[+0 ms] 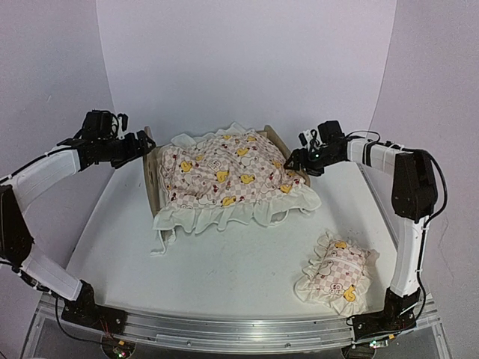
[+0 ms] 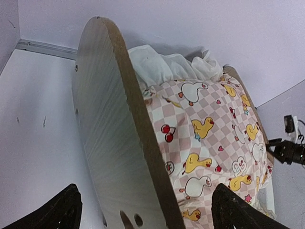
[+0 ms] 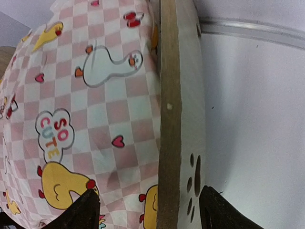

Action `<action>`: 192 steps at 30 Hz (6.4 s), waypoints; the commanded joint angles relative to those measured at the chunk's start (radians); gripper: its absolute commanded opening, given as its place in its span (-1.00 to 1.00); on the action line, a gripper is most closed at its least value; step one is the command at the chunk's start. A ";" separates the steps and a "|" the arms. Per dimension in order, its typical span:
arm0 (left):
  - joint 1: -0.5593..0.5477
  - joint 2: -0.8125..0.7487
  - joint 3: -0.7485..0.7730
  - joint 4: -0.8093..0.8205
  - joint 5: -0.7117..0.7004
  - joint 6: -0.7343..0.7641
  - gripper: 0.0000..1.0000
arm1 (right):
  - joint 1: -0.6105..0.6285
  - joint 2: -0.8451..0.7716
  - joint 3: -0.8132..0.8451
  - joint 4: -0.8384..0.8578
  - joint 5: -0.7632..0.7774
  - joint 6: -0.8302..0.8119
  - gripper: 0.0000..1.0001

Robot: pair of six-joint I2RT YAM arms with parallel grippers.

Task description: Set up the pet bed

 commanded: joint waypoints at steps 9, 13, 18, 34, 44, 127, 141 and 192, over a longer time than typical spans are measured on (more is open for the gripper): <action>0.045 0.349 0.439 -0.003 0.245 0.096 0.87 | 0.315 -0.412 -0.474 0.287 -0.019 0.222 0.45; 0.044 0.515 0.665 -0.140 0.324 0.157 0.81 | 0.537 -0.517 -0.635 0.498 0.064 0.403 0.55; 0.052 0.663 0.946 -0.324 0.268 0.334 0.86 | 0.626 -0.605 -0.634 0.488 0.063 0.410 0.62; 0.061 -0.041 0.356 -0.295 -0.241 0.034 0.70 | 0.043 -0.554 -0.261 0.004 0.161 0.019 0.97; -0.325 -0.369 -0.272 -0.271 -0.368 -0.172 -0.17 | -0.038 0.126 0.463 -0.321 0.143 -0.266 0.49; -0.383 -0.270 -0.002 -0.135 0.175 0.129 0.65 | 0.045 -0.039 0.200 -0.117 0.222 -0.511 0.26; -0.477 -0.008 0.129 -0.065 0.099 0.084 0.61 | 0.233 -0.356 -0.193 -0.068 0.511 0.078 -0.91; -0.909 0.153 0.138 0.116 -0.496 0.220 -1.00 | 0.389 -0.629 -0.488 0.005 0.525 -0.050 -0.26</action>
